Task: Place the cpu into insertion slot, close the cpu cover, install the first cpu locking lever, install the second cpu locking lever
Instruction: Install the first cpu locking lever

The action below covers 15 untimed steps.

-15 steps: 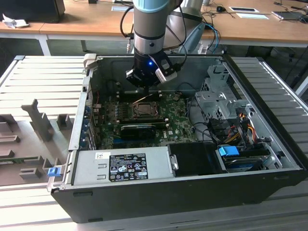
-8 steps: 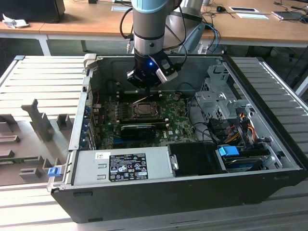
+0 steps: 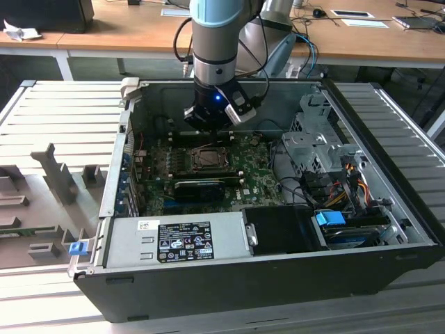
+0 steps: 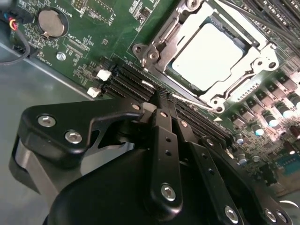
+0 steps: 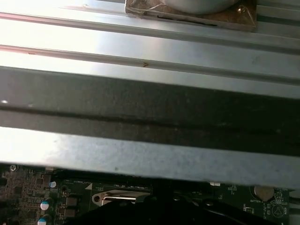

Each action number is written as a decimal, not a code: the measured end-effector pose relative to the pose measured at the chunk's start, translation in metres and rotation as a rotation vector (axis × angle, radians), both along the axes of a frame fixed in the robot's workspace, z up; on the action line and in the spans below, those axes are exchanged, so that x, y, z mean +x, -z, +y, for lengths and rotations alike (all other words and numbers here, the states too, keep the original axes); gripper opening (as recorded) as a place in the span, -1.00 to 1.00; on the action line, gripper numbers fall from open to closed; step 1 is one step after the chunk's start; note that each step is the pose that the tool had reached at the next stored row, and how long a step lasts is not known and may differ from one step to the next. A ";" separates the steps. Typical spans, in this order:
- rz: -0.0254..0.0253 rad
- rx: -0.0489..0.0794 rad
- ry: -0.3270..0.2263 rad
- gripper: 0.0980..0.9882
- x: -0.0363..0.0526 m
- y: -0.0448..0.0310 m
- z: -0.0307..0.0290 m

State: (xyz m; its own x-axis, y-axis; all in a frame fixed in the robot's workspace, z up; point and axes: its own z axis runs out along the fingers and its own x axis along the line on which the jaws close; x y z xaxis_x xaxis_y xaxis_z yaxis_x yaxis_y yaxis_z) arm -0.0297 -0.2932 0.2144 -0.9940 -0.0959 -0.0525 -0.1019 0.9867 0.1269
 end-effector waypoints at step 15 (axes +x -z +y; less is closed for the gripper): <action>-0.0001 -0.026 0.000 -0.98 0.0060 0.0092 0.0000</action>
